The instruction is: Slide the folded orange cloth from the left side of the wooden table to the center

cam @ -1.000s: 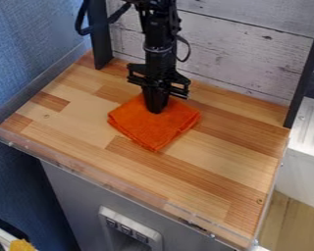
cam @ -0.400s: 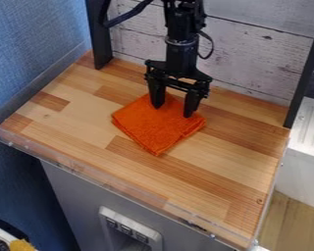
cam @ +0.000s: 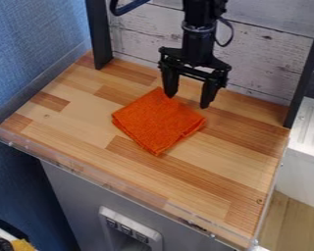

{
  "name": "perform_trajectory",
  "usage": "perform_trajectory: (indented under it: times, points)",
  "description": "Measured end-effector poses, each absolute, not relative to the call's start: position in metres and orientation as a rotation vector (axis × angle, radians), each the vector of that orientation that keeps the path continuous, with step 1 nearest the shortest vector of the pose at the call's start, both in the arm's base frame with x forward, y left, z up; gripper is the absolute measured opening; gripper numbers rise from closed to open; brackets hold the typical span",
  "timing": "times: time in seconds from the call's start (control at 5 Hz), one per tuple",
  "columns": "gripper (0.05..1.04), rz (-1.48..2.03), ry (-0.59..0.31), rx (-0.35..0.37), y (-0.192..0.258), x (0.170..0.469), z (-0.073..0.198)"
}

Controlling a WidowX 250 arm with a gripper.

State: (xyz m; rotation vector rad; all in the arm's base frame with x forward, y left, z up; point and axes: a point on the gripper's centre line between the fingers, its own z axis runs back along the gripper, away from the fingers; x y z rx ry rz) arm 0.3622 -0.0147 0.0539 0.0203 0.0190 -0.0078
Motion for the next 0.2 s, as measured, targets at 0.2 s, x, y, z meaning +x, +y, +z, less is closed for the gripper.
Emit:
perform_trajectory:
  times: [0.2]
  points:
    - [0.999, -0.005, -0.029, 0.020, -0.0244, 0.3635, 0.0720]
